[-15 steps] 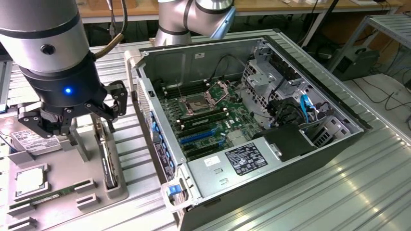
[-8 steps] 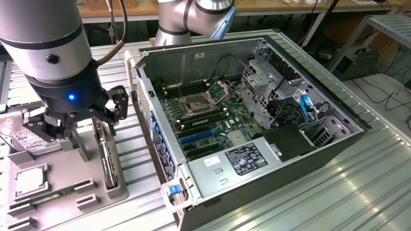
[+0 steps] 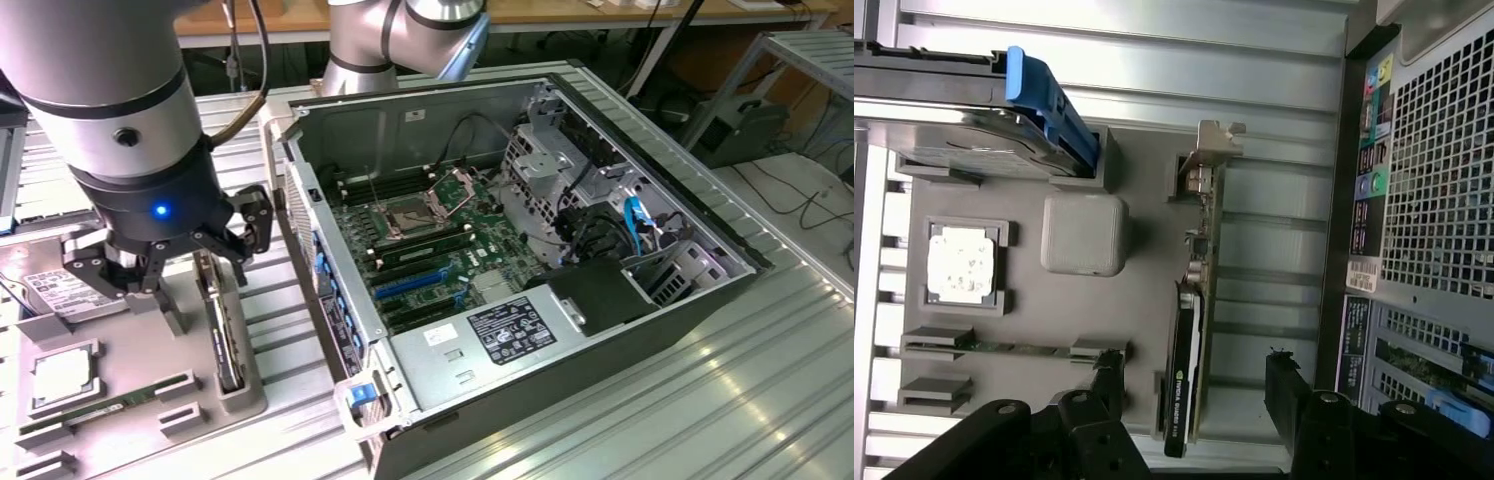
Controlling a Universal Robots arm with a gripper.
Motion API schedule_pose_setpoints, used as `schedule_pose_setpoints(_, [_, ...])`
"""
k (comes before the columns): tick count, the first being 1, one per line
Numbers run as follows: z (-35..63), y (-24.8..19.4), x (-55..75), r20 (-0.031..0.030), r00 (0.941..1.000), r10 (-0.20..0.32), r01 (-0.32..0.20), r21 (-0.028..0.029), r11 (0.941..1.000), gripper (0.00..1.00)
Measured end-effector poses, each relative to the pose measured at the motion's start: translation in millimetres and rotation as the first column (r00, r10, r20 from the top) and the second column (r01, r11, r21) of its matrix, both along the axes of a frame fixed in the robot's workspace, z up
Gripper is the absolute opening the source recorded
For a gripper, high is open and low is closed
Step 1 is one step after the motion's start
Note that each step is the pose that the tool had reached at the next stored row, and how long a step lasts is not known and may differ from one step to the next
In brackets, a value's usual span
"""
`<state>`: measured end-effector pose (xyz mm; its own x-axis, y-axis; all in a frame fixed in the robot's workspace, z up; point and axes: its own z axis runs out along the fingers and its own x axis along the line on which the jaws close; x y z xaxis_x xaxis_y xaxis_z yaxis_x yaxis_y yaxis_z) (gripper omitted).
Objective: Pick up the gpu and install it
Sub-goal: 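Pick up the gpu and move the gpu toward the slot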
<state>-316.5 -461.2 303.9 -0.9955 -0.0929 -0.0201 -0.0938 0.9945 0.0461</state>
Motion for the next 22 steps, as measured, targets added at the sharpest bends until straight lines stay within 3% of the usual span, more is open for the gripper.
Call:
schedule_pose_setpoints(6, [-5.9, 1.4, 0.1, -0.0003, 1.0, 0.0, 0.0, -0.0003, 1.0, 0.68])
schedule_pose_setpoints(12, [-10.8, 5.6, 0.1, 0.0, 1.0, 0.0, 0.0, -0.0001, 1.0, 0.68])
schedule_pose_setpoints(22, [-20.0, 6.3, 0.6, -0.0002, 0.9999, -0.01, 0.01, -0.0002, 0.9999, 0.68])
